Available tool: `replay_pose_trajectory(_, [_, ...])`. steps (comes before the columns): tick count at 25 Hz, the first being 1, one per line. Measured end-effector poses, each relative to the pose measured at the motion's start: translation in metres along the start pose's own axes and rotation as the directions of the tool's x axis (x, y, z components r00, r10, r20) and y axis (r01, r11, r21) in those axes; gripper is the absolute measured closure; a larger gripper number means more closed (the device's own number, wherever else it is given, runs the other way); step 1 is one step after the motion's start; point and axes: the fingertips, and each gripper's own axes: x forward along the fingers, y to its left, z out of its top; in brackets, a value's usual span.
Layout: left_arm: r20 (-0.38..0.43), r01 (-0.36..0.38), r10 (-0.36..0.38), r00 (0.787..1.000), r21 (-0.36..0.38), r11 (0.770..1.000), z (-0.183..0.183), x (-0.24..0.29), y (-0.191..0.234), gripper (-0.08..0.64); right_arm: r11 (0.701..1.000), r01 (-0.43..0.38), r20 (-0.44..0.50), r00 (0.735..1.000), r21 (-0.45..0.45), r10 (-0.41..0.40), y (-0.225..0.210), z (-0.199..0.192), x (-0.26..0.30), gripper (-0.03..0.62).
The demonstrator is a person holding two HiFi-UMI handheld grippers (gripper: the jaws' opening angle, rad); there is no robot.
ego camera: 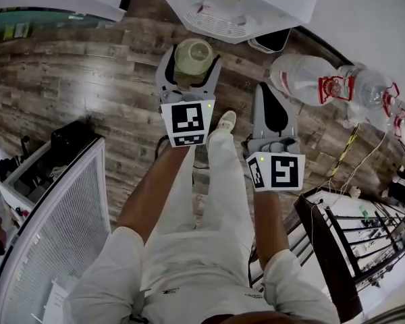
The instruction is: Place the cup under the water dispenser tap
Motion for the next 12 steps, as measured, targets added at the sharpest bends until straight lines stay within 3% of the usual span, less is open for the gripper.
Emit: replay_pose_trajectory(12, [0.008, -0.013, 0.013, 1.000, 0.032, 0.999, -0.031, 0.051, 0.034, 0.186, 1.000, -0.002, -0.040, 0.999, 0.013, 0.003, 0.004, -0.039, 0.016, 0.594])
